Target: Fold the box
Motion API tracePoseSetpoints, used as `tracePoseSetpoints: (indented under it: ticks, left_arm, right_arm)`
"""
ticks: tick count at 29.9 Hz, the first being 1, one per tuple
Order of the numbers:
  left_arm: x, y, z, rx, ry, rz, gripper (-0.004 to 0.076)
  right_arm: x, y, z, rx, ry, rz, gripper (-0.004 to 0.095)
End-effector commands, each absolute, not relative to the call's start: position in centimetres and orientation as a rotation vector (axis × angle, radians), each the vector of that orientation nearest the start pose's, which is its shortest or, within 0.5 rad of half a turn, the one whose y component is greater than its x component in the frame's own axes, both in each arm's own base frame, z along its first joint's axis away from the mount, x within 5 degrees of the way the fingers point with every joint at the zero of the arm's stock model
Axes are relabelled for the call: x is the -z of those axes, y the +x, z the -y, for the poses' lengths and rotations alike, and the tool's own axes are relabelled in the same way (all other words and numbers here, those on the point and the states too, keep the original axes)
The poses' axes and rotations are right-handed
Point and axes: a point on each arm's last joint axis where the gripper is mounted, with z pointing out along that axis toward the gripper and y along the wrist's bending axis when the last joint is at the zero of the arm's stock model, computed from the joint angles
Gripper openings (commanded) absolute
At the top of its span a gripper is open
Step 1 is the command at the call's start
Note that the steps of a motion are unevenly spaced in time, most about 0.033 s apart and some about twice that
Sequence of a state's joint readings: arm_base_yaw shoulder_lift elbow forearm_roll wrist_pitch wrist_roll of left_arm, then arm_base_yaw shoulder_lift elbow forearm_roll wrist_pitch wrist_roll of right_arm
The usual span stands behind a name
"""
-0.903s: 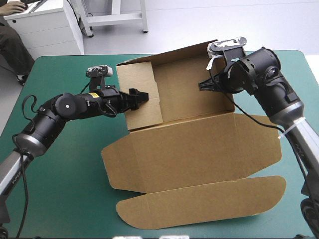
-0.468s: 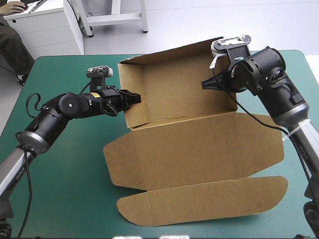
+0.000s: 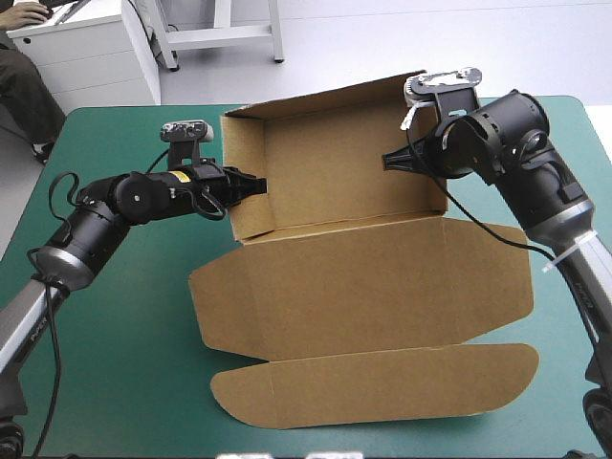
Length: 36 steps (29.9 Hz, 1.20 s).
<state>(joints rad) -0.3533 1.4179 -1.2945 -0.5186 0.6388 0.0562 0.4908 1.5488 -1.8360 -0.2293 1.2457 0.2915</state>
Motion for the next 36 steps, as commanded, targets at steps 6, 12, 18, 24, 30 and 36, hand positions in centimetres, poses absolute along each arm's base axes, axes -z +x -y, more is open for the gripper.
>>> tracePoseSetpoints:
  ticks: [6,12,18,24,30,36]
  left_arm:
    - [-40.7,30.1,13.2,0.493,0.242,-2.341,-0.001]
    - [-38.3,33.0,14.6,0.47,0.261,-2.565,-0.001]
    - [-35.8,35.1,15.4,0.456,0.229,-2.672,-0.001]
    - [-32.9,36.2,16.3,0.39,0.248,-2.763,-0.001]
    - [-31.4,36.4,17.7,0.272,0.305,-2.779,-0.001]
    - [-30.6,36.7,18.2,0.284,0.299,-2.784,-0.001]
  right_arm:
    - [-43.3,29.7,-14.2,-0.104,-0.231,-2.47,-0.0019]
    - [-39.4,32.2,-14.4,-0.193,-0.265,-2.619,-0.0019]
    - [-36.1,34.1,-12.9,-0.196,-0.238,-2.728,-0.002]
    - [-33.5,35.6,-13.4,-0.159,-0.263,-2.793,-0.002]
    - [-31.4,36.7,-13.8,-0.143,-0.267,-2.847,-0.002]
    - [-31.1,36.9,-13.6,-0.108,-0.273,-2.841,-0.002]
